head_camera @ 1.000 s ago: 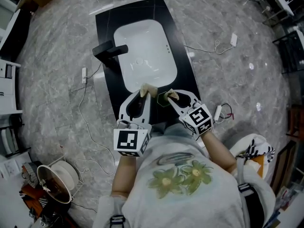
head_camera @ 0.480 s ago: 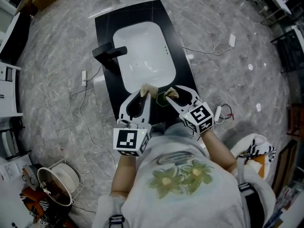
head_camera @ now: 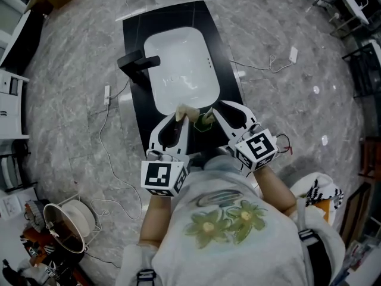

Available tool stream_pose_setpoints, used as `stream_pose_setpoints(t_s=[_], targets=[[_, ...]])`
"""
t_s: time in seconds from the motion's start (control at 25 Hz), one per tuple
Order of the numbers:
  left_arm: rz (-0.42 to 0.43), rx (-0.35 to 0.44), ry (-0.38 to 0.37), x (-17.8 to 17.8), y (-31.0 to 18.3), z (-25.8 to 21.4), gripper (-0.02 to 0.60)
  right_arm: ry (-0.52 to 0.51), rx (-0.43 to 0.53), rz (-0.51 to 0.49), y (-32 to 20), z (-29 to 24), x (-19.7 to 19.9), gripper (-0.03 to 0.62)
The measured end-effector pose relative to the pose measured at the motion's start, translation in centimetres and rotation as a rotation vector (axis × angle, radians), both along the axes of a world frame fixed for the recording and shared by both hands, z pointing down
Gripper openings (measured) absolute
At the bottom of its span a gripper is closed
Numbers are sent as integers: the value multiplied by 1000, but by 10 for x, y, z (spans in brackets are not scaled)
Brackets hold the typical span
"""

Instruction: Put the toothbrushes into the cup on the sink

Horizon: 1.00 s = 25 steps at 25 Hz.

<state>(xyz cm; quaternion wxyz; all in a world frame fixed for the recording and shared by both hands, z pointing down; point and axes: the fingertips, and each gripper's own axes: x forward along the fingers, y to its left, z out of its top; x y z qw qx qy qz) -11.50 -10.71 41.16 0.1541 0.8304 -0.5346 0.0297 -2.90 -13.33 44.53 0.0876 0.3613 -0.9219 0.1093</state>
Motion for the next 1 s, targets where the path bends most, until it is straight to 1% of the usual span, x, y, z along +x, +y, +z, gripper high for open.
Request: stream_pose_setpoints(t_s=[0.04,0.12,0.28,0.64,1.0], targets=[[-6,-2,1,1,1,-1,82,-12,10,5,0,-5,3,74],[-21,-7,0,2,3,-2,82,-34,27,5,0,-13,8,54],[-76,-28,8,4,5,-2,82,-45,35,0,0,-22,18,52],[-191,-57,4,15,10,-9,81,-41,23,-63,3,-35,36,51],[-254,-93,6,18,16,-3,82,-40,16,-120,0,-41,37,51]])
